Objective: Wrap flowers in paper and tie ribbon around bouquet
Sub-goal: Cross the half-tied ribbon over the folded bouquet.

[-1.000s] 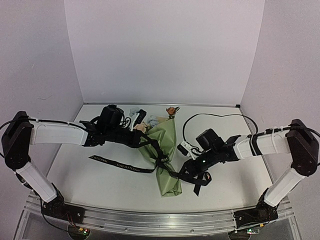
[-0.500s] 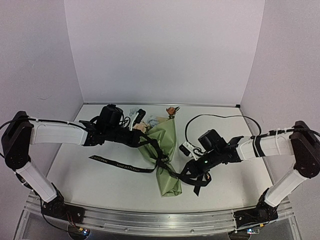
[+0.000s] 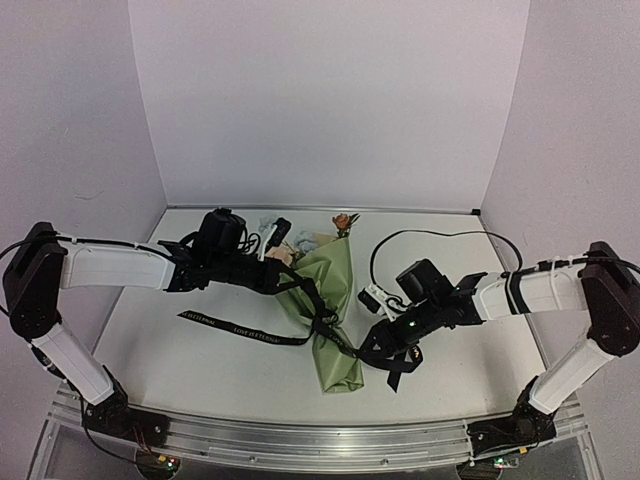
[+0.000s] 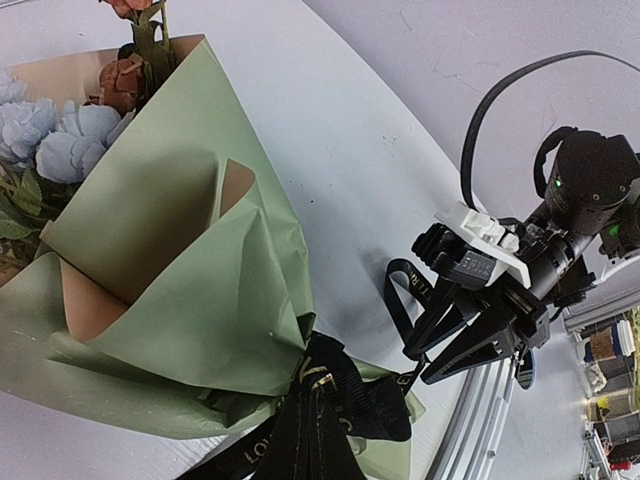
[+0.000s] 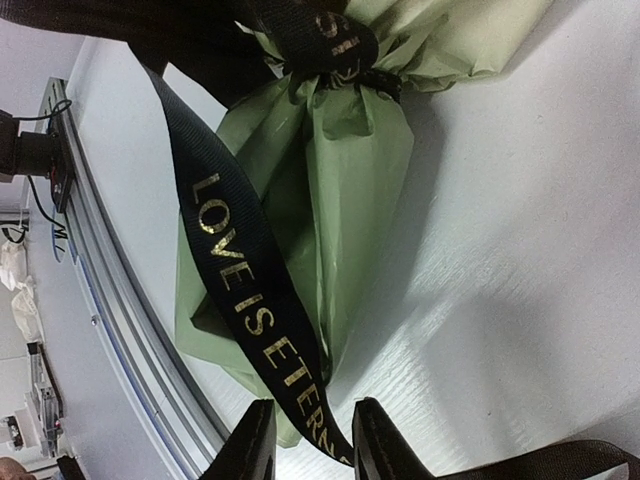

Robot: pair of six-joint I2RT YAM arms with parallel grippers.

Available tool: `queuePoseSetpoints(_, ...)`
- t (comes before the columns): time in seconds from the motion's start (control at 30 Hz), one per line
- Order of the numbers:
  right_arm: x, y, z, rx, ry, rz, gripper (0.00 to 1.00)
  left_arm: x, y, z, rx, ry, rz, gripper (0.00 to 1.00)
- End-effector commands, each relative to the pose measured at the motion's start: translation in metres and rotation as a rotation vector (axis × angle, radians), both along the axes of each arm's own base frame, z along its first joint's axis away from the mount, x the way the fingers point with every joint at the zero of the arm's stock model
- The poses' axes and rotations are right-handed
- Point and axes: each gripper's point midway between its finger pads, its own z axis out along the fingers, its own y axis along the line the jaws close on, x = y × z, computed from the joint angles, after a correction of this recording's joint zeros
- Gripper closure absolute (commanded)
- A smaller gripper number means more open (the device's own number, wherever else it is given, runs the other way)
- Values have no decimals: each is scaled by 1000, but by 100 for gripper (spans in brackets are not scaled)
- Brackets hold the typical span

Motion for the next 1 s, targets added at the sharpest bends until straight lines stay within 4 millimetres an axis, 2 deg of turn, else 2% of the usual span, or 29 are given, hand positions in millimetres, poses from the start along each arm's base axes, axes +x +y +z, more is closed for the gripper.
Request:
queuePoseSetpoints(0.0,-2,-1,-6,-7,13,5,71,6,-6,23,-53,-46,-15,100)
queuePoseSetpoints(0.23,-4,-5,-18,-41,15,4,72,6,-6,23,-54,-44,-18,100)
queuePoseSetpoints(0.4,-2,-8,-17,-51,-5,-10,81,7,-6,23,-54,-41,-16,100)
queuePoseSetpoints(0.53,1,-10,-7,-44,-27,-25,93,5,-6,23,-58,-35,-21,100)
queuePoseSetpoints(0.63,3,-8,7,-38,-36,-41,99,-1,-6,22,-65,-9,-45,100)
queuePoseSetpoints(0.8,3,5,30,-71,-49,-46,100,-15,-1,16,-81,49,-58,100)
queuePoseSetpoints(0.97,9,25,38,-106,-12,-97,100,-29,9,7,-94,83,-54,100)
